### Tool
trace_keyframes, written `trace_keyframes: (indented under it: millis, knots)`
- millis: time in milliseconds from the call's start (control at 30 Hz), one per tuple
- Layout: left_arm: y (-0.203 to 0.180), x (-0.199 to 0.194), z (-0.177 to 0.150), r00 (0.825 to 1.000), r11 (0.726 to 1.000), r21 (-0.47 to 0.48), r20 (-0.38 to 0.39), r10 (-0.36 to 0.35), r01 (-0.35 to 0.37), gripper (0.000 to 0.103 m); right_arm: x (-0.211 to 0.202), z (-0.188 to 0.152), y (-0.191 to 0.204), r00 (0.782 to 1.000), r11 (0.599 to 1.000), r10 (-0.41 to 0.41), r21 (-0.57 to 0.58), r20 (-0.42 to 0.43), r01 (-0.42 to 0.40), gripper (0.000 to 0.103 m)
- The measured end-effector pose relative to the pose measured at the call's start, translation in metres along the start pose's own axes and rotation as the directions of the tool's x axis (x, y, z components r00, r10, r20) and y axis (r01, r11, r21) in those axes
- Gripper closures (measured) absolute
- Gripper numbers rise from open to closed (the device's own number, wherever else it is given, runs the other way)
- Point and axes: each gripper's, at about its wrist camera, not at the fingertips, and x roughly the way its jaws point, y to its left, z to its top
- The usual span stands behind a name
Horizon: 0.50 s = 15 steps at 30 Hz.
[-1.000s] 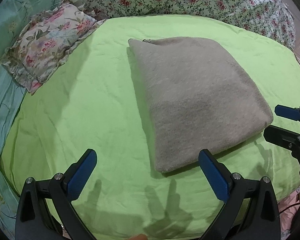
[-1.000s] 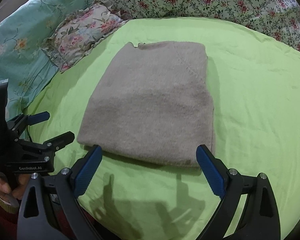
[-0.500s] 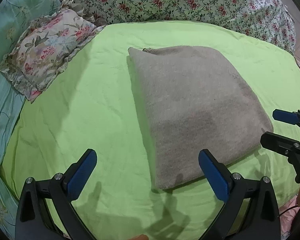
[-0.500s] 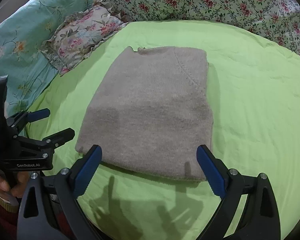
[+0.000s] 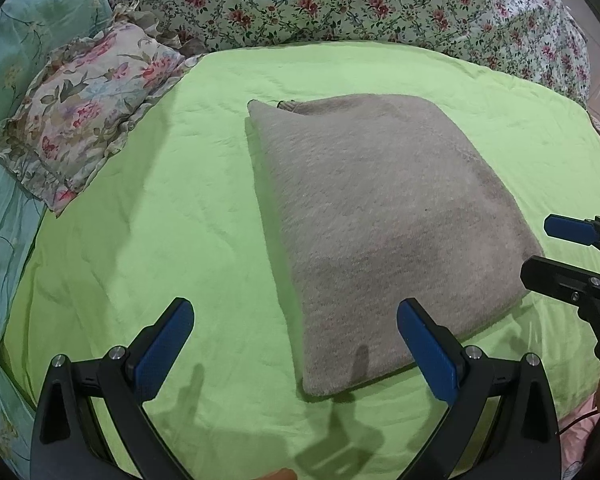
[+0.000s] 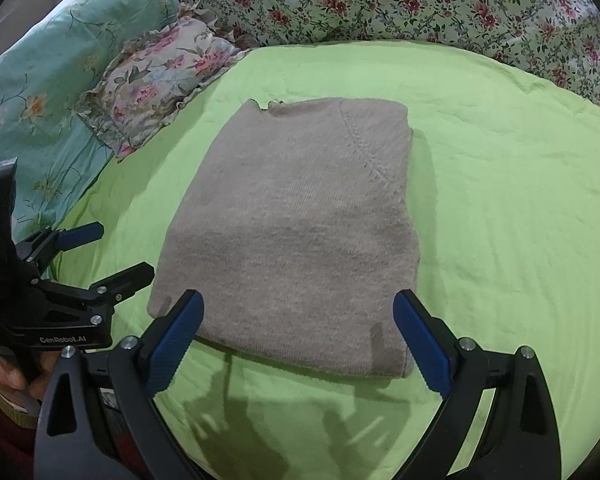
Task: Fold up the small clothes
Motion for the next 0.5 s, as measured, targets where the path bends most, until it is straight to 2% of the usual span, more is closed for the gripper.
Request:
trace_keyframes:
  millis: [500]
  knots:
    - [0.0030, 0.0032, 0.0061, 1.000, 1.000, -0.003, 0.000, -0.023, 0.023, 0.001, 0.0029, 0.0044, 0.0023, 1.000, 1.000, -0.001, -0.010, -0.002, 0.001, 0.007]
